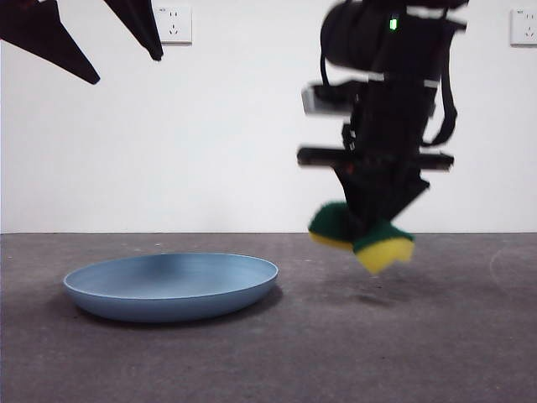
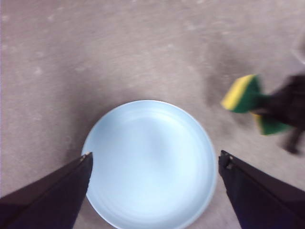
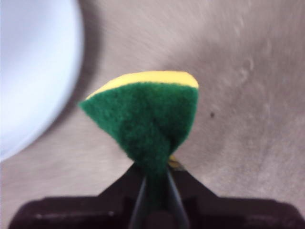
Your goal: Pick up the plate,pick up the cloth,clean the plate with the cloth
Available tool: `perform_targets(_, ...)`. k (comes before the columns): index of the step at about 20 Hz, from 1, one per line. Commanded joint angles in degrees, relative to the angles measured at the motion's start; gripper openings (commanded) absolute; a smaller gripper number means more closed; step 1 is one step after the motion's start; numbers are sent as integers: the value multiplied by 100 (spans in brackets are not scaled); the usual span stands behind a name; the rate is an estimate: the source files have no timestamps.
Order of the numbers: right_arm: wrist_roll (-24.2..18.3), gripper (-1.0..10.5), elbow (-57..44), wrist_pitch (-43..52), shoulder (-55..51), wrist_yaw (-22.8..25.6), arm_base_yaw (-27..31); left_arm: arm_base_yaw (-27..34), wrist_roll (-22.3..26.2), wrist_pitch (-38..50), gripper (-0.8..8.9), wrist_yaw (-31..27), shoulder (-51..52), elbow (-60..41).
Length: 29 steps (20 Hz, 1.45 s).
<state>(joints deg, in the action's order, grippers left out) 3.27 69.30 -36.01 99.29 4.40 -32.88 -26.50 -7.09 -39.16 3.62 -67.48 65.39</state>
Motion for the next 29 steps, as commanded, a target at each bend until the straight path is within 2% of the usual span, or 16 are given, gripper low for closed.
perform_targets(1, 116, 101, -35, 15, 308, -291, 105, -59, -42, -138, 441, -2, 44, -26)
perform_targets(3, 184, 204, -35, 13, 507, -608, 221, -79, -42, -227, 440, -4, 44, -26)
perform_targets(7, 236, 553, -35, 11, 616, -579, 289, -116, -42, -225, 440, -15, 44, -28)
perform_targets(12, 232, 567, -33, 11, 481, -573, 315, -116, -37, -118, 440, -39, 42, -26)
perform_targets(15, 245, 565, -33, -37, -92, -581, 315, -116, -15, 52, 440, -57, 42, -28)
perform_targets(16, 245, 551, -33, -87, -391, -592, 315, -116, -7, 98, 440, -70, 42, -28)
perform_targets(18, 240, 333, -33, -219, -863, -590, 315, -116, 157, 61, 397, -90, 42, -26)
perform_targets(20, 216, 51, -33, -339, -1300, -588, 315, -116, 313, -46, 106, -103, 42, -26)
perform_targets(21, 166, -17, -33, -356, -1515, -588, 315, -116, 411, -70, -15, -109, 42, -26)
perform_targets(26, 162, -12, -35, -389, -2227, -579, 308, -116, 568, 129, -7, -468, 42, -28)
perform_targets(29, 164, -12, -144, -76, -2551, -313, 133, -127, 570, 199, -8, -525, 151, -61)
